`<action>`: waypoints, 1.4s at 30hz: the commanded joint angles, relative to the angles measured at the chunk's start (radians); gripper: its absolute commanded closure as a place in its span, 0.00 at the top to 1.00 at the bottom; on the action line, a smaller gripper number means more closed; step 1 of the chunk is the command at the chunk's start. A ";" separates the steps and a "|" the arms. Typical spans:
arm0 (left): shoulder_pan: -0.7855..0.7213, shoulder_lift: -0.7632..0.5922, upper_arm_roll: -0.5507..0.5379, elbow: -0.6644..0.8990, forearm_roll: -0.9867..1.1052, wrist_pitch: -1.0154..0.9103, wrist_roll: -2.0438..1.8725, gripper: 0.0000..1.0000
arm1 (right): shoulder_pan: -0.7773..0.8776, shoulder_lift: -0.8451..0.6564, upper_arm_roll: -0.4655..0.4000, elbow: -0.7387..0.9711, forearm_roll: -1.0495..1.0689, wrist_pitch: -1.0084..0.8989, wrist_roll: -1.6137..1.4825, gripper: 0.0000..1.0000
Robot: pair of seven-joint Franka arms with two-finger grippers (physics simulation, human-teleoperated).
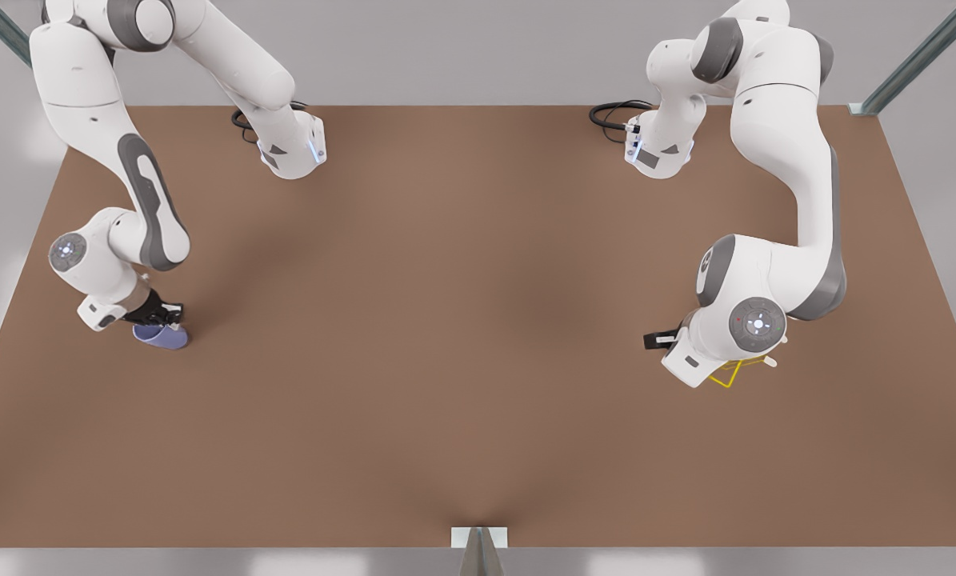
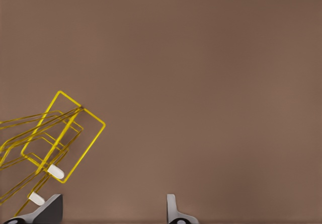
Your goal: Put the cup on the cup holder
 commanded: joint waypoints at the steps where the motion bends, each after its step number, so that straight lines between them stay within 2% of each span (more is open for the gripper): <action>1: -0.004 -0.001 0.000 0.000 0.001 0.001 0.000 1.00 | 0.001 -0.001 0.000 0.000 -0.002 -0.009 -0.013 0.21; 3: -0.002 -0.003 0.000 0.000 0.001 0.000 0.000 1.00 | 0.002 -0.014 0.000 0.000 -0.002 -0.014 -0.034 0.21; 6: -0.016 -0.009 -0.002 0.008 -0.001 -0.002 -0.011 1.00 | 0.016 -0.111 0.008 0.011 -0.002 -0.166 -0.018 0.21; 9: -0.022 -0.023 -0.005 0.011 -0.009 -0.016 0.001 1.00 | 0.004 -0.154 0.159 0.160 0.015 -0.463 0.194 0.21; 10: -0.020 -0.024 -0.005 0.011 -0.012 -0.019 -0.005 1.00 | 0.021 -0.140 0.202 0.244 0.041 -0.549 0.271 0.21; 11: -0.019 -0.026 -0.005 0.013 -0.015 -0.037 -0.011 1.00 | 0.021 -0.097 0.282 0.324 0.049 -0.598 0.389 0.21; 12: -0.004 -0.026 0.000 0.019 -0.016 -0.074 -0.008 1.00 | 0.065 -0.030 0.348 0.414 0.049 -0.612 0.539 0.21; 14: 0.023 -0.024 0.007 0.031 -0.064 -0.119 -0.057 1.00 | 0.255 0.075 0.347 0.598 0.047 -0.680 0.778 0.21; 18: 0.096 -0.021 -0.002 0.040 -0.067 -0.112 -0.075 1.00 | 0.489 0.184 0.347 0.720 0.050 -0.666 1.105 0.21; 20: 0.116 -0.024 0.001 0.040 -0.070 -0.117 -0.069 1.00 | 0.576 0.200 0.347 0.711 0.130 -0.569 1.199 0.21; 21: 0.107 -0.021 0.000 0.039 -0.067 -0.114 -0.075 1.00 | 0.608 0.256 0.348 0.720 0.136 -0.551 1.208 0.21; 25: 0.144 -0.023 -0.005 0.042 -0.059 -0.119 -0.072 1.00 | 0.700 0.383 0.348 0.704 0.154 -0.201 1.191 0.21; 26: 0.133 -0.082 -0.008 0.043 -0.039 -0.184 -0.063 1.00 | 0.708 0.433 0.357 0.706 0.154 -0.129 1.188 0.21; 27: 0.133 -0.096 -0.006 0.096 -0.038 -0.195 -0.007 1.00 | 0.702 0.496 0.402 0.721 0.153 -0.089 1.187 0.21; 29: 0.121 -0.104 -0.026 0.096 -0.021 -0.172 0.246 1.00 | 0.685 0.578 0.494 0.711 0.159 0.024 1.187 0.21; 30: 0.116 -0.107 -0.032 0.096 -0.024 -0.175 0.253 1.00 | 0.636 0.648 0.583 0.704 0.158 0.095 1.194 0.21; 31: 0.113 -0.119 -0.022 0.097 -0.022 -0.206 0.225 1.00 | 0.635 0.685 0.609 0.708 0.156 0.161 1.211 0.21; 32: 0.118 -0.124 -0.025 0.097 -0.025 -0.261 0.204 1.00 | 0.631 0.722 0.629 0.718 0.154 0.164 1.210 0.21; 34: 0.032 -0.066 -0.023 0.129 -0.010 -0.189 0.201 1.00 | 0.599 0.785 0.681 0.721 0.145 0.166 1.207 0.21; 37: 0.050 -0.061 -0.011 0.123 -0.009 -0.186 0.181 1.00 | 0.601 0.898 0.721 0.795 0.085 0.184 1.204 0.21; 40: 0.073 -0.078 -0.012 0.128 -0.013 -0.197 0.144 1.00 | 0.674 0.977 0.724 0.921 0.049 0.233 1.211 0.21; 42: 0.058 -0.073 -0.014 0.123 0.040 -0.200 -0.057 1.00 | 0.708 1.006 0.724 0.955 0.027 0.248 1.217 0.21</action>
